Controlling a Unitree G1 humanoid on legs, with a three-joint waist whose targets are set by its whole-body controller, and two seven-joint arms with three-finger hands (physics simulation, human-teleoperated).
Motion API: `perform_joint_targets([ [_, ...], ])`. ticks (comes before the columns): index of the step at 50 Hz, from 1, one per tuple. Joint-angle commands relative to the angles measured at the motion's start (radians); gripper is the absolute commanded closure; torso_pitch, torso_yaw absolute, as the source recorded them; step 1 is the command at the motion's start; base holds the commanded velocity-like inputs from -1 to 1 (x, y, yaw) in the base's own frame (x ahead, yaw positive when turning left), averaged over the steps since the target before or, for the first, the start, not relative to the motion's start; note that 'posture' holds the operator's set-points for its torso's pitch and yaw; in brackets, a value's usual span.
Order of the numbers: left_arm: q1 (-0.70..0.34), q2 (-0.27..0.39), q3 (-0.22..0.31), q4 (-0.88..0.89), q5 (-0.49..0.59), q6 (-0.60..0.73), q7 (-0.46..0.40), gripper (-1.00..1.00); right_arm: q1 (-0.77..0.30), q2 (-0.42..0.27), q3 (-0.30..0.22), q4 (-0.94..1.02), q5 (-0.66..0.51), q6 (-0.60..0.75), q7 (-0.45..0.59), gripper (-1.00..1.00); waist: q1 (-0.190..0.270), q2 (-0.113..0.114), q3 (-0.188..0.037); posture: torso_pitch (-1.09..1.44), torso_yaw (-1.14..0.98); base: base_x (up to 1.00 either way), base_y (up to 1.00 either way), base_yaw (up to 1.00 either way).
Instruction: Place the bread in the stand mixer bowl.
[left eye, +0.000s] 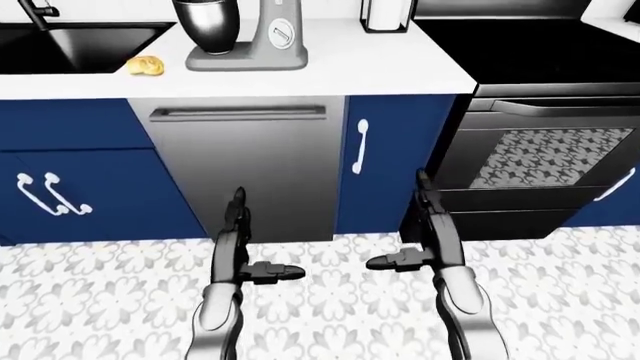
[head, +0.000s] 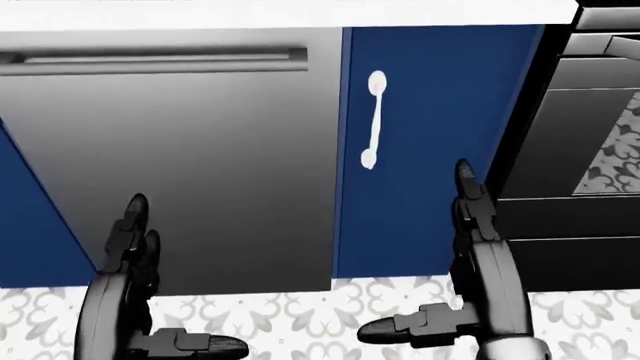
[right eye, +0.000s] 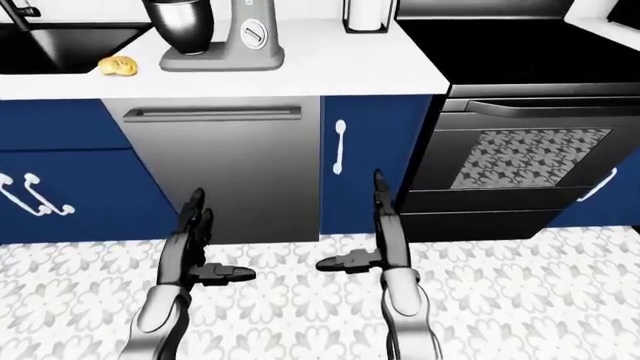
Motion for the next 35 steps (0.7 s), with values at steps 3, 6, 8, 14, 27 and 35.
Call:
perform_joint_targets([
  [3,-0.043,0.006,0.0,-0.124,0.005,0.056,0.001,-1.0,-0.019,-0.004,-0.009,-0.1,-0.025,0.018,0.005,-1.0,-0.001,0.002,-0.018,0.0,0.0,0.0,0.0,0.0],
  [6,-0.06,0.009,0.003,-0.191,0.007,0.116,0.0,-1.0,-0.018,-0.005,-0.013,-0.139,-0.032,0.041,0.011,-1.0,-0.001,0.002,-0.016,0.0,0.0,0.0,0.0,0.0],
  [8,-0.073,0.012,0.004,-0.241,0.007,0.161,-0.002,-1.0,-0.024,-0.005,-0.013,-0.17,-0.036,0.061,0.017,-1.0,-0.002,0.002,-0.014,0.0,0.0,0.0,0.0,0.0],
  [14,-0.108,0.018,0.015,-0.323,0.006,0.243,-0.002,-1.0,-0.049,-0.004,-0.014,-0.257,-0.059,0.127,0.012,-1.0,-0.002,0.004,-0.013,0.0,0.0,0.0,0.0,0.0],
  [27,-0.105,0.011,-0.001,-0.404,0.016,0.297,-0.001,-1.0,-0.103,-0.011,-0.019,-0.341,-0.107,0.224,-0.002,-1.0,-0.004,0.01,-0.001,0.0,0.0,0.0,0.02,0.0],
  [35,-0.104,0.012,-0.001,-0.433,0.022,0.318,-0.003,-1.0,-0.104,-0.01,-0.018,-0.349,-0.12,0.233,-0.005,-1.0,-0.008,0.011,0.009,0.0,0.0,0.0,0.08,0.0],
])
